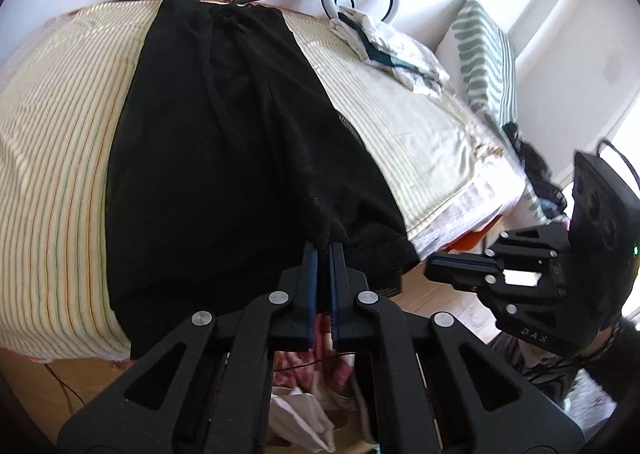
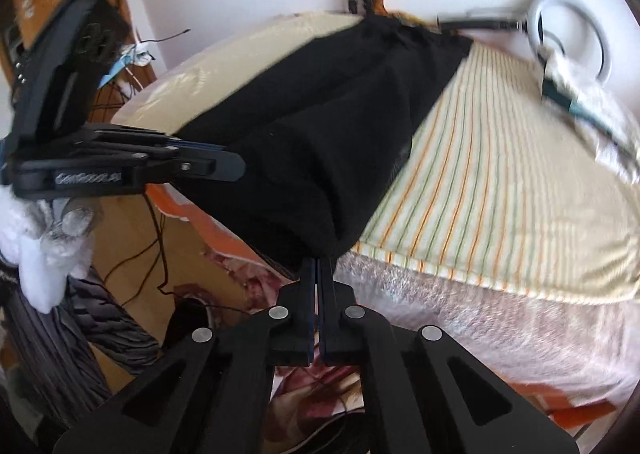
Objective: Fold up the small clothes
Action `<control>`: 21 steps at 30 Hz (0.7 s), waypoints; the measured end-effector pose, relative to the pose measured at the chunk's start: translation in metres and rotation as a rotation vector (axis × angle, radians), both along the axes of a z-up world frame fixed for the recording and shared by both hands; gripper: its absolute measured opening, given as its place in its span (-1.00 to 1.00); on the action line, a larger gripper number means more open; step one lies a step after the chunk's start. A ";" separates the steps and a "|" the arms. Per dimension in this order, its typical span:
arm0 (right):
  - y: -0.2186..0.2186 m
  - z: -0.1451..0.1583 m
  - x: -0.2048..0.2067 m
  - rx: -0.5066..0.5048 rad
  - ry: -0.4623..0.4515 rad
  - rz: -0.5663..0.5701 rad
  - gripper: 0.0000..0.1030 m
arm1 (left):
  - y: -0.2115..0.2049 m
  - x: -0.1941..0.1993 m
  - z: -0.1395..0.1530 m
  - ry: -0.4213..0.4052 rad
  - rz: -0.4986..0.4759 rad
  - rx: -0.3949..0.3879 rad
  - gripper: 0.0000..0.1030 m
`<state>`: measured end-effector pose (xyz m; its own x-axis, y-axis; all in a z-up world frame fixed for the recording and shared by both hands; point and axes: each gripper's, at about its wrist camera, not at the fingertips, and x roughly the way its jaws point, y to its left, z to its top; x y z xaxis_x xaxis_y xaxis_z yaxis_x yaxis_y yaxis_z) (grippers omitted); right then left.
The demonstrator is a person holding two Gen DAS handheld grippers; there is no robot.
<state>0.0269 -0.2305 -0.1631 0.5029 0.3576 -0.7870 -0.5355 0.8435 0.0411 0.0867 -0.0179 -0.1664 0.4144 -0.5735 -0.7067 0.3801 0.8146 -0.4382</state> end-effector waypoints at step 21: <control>0.008 -0.018 -0.001 -0.058 -0.023 0.024 -1.00 | 0.003 -0.001 -0.004 0.007 0.005 0.017 -0.94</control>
<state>0.0255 -0.2223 -0.1806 0.5124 0.3242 -0.7952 -0.5562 0.8308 -0.0196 0.0860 -0.0147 -0.1705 0.4124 -0.5592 -0.7192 0.3734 0.8239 -0.4264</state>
